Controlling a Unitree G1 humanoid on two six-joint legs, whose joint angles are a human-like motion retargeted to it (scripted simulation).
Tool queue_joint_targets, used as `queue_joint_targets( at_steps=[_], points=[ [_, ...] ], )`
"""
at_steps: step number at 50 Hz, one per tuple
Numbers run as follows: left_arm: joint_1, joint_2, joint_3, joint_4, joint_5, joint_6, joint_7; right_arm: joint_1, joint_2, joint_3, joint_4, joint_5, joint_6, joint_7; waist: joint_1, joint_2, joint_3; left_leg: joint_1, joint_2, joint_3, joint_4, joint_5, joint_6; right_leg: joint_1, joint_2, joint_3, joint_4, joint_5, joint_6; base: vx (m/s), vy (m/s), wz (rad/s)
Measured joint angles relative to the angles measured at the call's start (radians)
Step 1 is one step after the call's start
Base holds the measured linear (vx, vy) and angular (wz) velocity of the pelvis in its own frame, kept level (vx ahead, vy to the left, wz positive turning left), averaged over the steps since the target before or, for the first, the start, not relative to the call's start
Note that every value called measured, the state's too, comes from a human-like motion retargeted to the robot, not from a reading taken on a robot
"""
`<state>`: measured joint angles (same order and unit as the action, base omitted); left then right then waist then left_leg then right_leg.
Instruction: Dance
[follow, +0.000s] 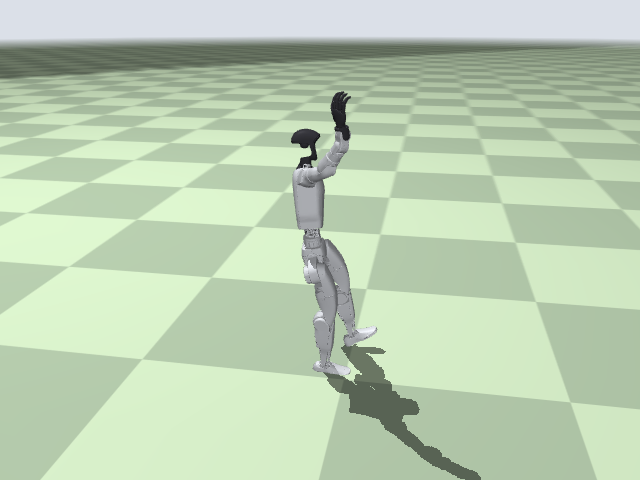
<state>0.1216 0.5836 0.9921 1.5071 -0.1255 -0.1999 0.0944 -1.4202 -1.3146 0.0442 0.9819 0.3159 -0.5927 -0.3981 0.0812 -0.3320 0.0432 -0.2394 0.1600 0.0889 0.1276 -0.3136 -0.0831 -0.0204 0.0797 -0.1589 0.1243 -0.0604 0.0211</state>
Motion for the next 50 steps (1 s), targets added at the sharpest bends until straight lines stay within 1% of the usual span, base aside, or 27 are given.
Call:
queue_joint_targets(
  at_steps=[3,5,7,8,10,12,13,15,17,18,20,22,23,25,27,28,30,32,34,35,37,40,42,47,48,50],
  points=[
    [-0.023,0.008,0.026,0.002,-0.019,-0.005,0.010,-0.010,0.002,0.015,-0.019,0.029,0.011,0.023,-0.001,0.028,0.019,-0.031,-0.043,0.026,-0.117,0.062,-0.063,0.007,0.083,0.154,0.049,0.104,-0.071,-0.35,-0.27,-3.18],
    [-0.030,0.017,0.049,0.000,-0.046,-0.003,0.012,-0.016,-0.002,0.027,-0.035,0.049,0.017,0.038,-0.004,0.047,0.027,-0.061,-0.084,-0.015,-0.127,0.104,-0.074,0.001,0.148,0.262,0.087,0.148,-0.106,-0.44,-0.27,-3.38],
    [-0.033,0.028,0.071,-0.003,-0.077,0.004,0.020,-0.021,-0.004,0.039,-0.049,0.051,0.026,0.047,-0.017,0.065,0.026,-0.106,-0.143,-0.113,-0.093,0.138,-0.085,0.004,0.204,0.345,0.118,0.181,-0.107,-0.45,-0.25,-3.38],
    [-0.036,0.032,0.082,-0.004,-0.089,0.005,0.024,-0.025,-0.004,0.045,-0.057,0.044,0.028,0.047,-0.021,0.078,0.026,-0.113,-0.175,-0.158,-0.085,0.153,-0.107,0.010,0.237,0.390,0.128,0.198,-0.106,-0.44,-0.17,-3.49],
    [-0.040,0.035,0.097,-0.006,-0.112,0.002,0.025,-0.032,-0.007,0.059,-0.070,0.030,0.029,0.042,-0.015,0.099,0.035,-0.099,-0.262,-0.286,-0.084,0.188,-0.179,0.038,0.299,0.523,0.171,0.210,-0.095,-0.34,0.08,-3.70],
    [-0.057,0.034,0.112,-0.008,-0.121,0.001,0.027,-0.035,-0.013,0.069,-0.084,0.023,0.036,0.044,0.002,0.102,0.055,-0.027,-0.407,-0.507,-0.076,0.228,-0.179,0.093,0.308,0.665,0.245,0.173,-0.082,-0.07,0.34,-4.02],
    [-0.068,0.036,0.119,-0.009,-0.123,0.001,0.030,-0.039,-0.017,0.071,-0.095,0.022,0.041,0.050,0.013,0.102,0.066,0.015,-0.446,-0.611,-0.072,0.263,-0.179,0.121,0.306,0.697,0.259,0.170,-0.097,-0.18,-0.02,-4.24],
    [-0.074,0.038,0.130,-0.009,-0.126,0.004,0.036,-0.046,-0.023,0.075,-0.115,0.031,0.050,0.074,0.037,0.093,0.083,0.061,-0.450,-0.716,-0.021,0.317,-0.179,0.153,0.306,0.717,0.277,0.203,-0.138,-0.55,-0.51,-4.34],
    [-0.064,0.044,0.143,-0.012,-0.127,0.009,0.040,-0.053,-0.032,0.074,-0.128,0.050,0.058,0.106,0.038,0.095,0.067,0.034,-0.369,-0.744,0.022,0.344,-0.179,0.114,0.328,0.693,0.263,0.263,-0.159,-0.89,-0.64,-4.16],
    [-0.058,0.044,0.152,-0.014,-0.124,0.011,0.041,-0.053,-0.035,0.071,-0.134,0.057,0.059,0.121,0.034,0.103,0.060,0.045,-0.347,-0.772,0.020,0.386,-0.179,0.108,0.332,0.685,0.267,0.262,-0.163,-0.73,-0.32,-4.09],
    [-0.040,0.038,0.176,-0.023,-0.126,0.019,0.045,-0.043,-0.042,0.069,-0.145,0.073,0.065,0.152,0.008,0.111,0.025,0.021,-0.270,-0.683,0.055,0.396,-0.175,0.087,0.314,0.633,0.290,0.227,-0.175,-0.58,-0.11,-3.93],
    [-0.015,0.024,0.199,-0.035,-0.140,0.027,0.055,-0.028,-0.032,0.071,-0.162,0.072,0.069,0.173,-0.058,0.120,0.000,0.034,-0.234,-0.612,0.078,0.396,-0.141,0.086,0.274,0.515,0.317,0.197,-0.204,-0.43,0.03,-3.40],
    [-0.006,0.018,0.207,-0.040,-0.148,0.031,0.058,-0.024,-0.023,0.073,-0.170,0.063,0.065,0.180,-0.092,0.126,-0.009,0.050,-0.209,-0.558,0.084,0.397,-0.107,0.091,0.249,0.453,0.328,0.184,-0.219,-0.37,0.10,-3.17],
    [0.006,0.009,0.217,-0.048,-0.153,0.036,0.052,-0.020,-0.005,0.081,-0.178,0.047,0.056,0.184,-0.150,0.130,-0.033,0.078,-0.171,-0.449,0.093,0.406,-0.029,0.101,0.213,0.390,0.343,0.161,-0.241,-0.34,0.14,-3.24],
    [-0.004,0.007,0.209,-0.054,-0.139,0.043,0.048,-0.013,-0.003,0.095,-0.181,0.042,0.058,0.191,-0.146,0.128,-0.073,0.088,-0.178,-0.385,0.106,0.443,0.065,0.099,0.176,0.408,0.341,0.148,-0.246,-0.33,0.15,-3.99],
    [-0.017,0.011,0.197,-0.053,-0.129,0.046,0.047,-0.009,-0.004,0.098,-0.183,0.039,0.057,0.201,-0.118,0.134,-0.084,0.093,-0.176,-0.347,0.120,0.446,0.104,0.103,0.166,0.448,0.340,0.148,-0.240,-0.31,0.12,-4.48],
    [-0.049,0.026,0.166,-0.043,-0.111,0.048,0.047,0.003,-0.010,0.096,-0.185,0.040,0.052,0.221,-0.068,0.150,-0.065,0.132,-0.158,-0.255,0.152,0.428,0.160,0.123,0.160,0.533,0.350,0.147,-0.201,-0.31,0.08,-4.31],
    [-0.088,0.047,0.145,-0.033,-0.090,0.049,0.052,0.013,-0.016,0.087,-0.182,0.049,0.050,0.233,-0.068,0.159,-0.033,0.187,-0.144,-0.179,0.159,0.404,0.184,0.138,0.125,0.522,0.346,0.137,-0.161,-0.42,0.06,-3.45],
    [-0.127,0.070,0.133,-0.027,-0.076,0.050,0.061,0.015,-0.011,0.075,-0.183,0.055,0.047,0.235,-0.094,0.164,-0.035,0.216,-0.125,-0.085,0.146,0.380,0.193,0.130,0.071,0.454,0.313,0.118,-0.150,-0.55,0.10,-3.10],
    [-0.146,0.081,0.127,-0.025,-0.070,0.049,0.064,0.014,-0.005,0.071,-0.185,0.057,0.044,0.233,-0.112,0.165,-0.049,0.220,-0.118,-0.036,0.136,0.368,0.194,0.119,0.044,0.419,0.291,0.104,-0.144,-0.60,0.20,-2.96],
    [-0.181,0.106,0.112,-0.019,-0.052,0.047,0.057,0.018,0.002,0.062,-0.189,0.055,0.039,0.222,-0.147,0.164,-0.076,0.223,-0.103,0.068,0.125,0.346,0.179,0.085,-0.006,0.328,0.275,0.060,-0.112,-0.54,0.24,-2.94],
    [-0.207,0.135,0.086,-0.003,-0.023,0.052,0.040,0.030,0.012,0.059,-0.195,0.045,0.032,0.212,-0.143,0.183,-0.111,0.250,-0.075,0.215,0.103,0.332,0.153,0.051,-0.094,0.103,0.263,-0.007,-0.062,-0.39,0.16,-3.66],
    [-0.203,0.150,0.070,0.001,-0.021,0.060,0.041,0.035,0.024,0.067,-0.193,0.046,0.030,0.204,-0.115,0.191,-0.123,0.273,-0.075,0.276,0.095,0.333,0.140,0.052,-0.137,-0.061,0.249,-0.037,-0.011,-0.37,0.12,-4.31],
    [-0.211,0.149,0.069,0.006,-0.022,0.052,0.072,0.036,0.051,0.092,-0.207,0.050,0.040,0.202,-0.050,0.161,-0.134,0.368,-0.111,0.519,0.054,0.376,0.087,0.090,-0.188,-0.468,0.152,-0.044,0.118,-0.53,0.02,-4.39],
    [-0.221,0.145,0.069,0.008,-0.027,0.051,0.069,0.036,0.054,0.096,-0.214,0.051,0.044,0.202,-0.042,0.153,-0.133,0.385,-0.121,0.557,0.050,0.386,0.084,0.089,-0.189,-0.535,0.138,-0.041,0.123,-0.68,-0.07,-4.14],
    [-0.245,0.137,0.064,0.011,-0.037,0.051,0.062,0.036,0.058,0.103,-0.228,0.053,0.054,0.203,-0.032,0.137,-0.137,0.407,-0.135,0.612,0.051,0.415,0.079,0.075,-0.179,-0.629,0.112,-0.045,0.103,-0.67,-0.12,-3.96]
  ],
)
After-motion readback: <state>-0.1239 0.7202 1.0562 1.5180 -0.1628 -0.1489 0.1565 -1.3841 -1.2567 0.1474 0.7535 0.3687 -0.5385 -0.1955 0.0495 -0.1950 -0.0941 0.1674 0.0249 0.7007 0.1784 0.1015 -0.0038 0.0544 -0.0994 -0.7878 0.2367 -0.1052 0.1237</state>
